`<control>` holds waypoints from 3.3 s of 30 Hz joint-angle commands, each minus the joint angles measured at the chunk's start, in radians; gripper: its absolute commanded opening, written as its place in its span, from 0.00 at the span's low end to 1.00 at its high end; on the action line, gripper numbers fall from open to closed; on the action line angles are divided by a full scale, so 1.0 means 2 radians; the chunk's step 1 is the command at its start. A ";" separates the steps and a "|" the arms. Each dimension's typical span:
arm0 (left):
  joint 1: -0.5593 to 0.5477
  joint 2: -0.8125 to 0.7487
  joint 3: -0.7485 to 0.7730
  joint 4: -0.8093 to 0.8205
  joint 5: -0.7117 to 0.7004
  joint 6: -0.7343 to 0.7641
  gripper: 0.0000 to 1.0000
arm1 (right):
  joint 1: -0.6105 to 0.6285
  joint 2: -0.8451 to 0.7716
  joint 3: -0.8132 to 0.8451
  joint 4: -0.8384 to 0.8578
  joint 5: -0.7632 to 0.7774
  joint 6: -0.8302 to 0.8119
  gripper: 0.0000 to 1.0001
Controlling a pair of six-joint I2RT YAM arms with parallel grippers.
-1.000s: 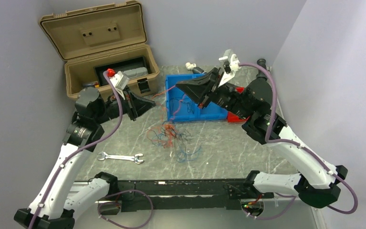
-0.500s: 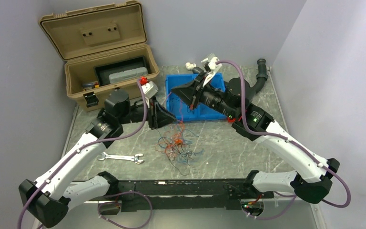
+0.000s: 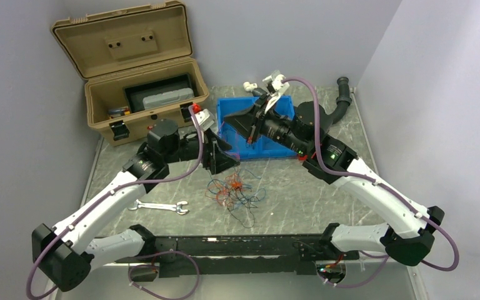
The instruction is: Untangle the cables
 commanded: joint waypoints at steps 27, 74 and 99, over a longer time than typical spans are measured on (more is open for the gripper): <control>0.044 0.024 0.053 -0.031 -0.006 -0.049 0.00 | -0.008 -0.136 -0.372 0.104 0.033 0.002 0.74; 0.275 -0.088 0.154 -0.241 -0.256 -0.002 0.00 | -0.088 -0.197 -0.445 -0.167 0.318 0.273 0.00; 0.249 -0.042 0.224 -0.183 0.076 -0.019 0.00 | -0.087 -0.091 -0.284 0.172 -0.126 -0.046 0.86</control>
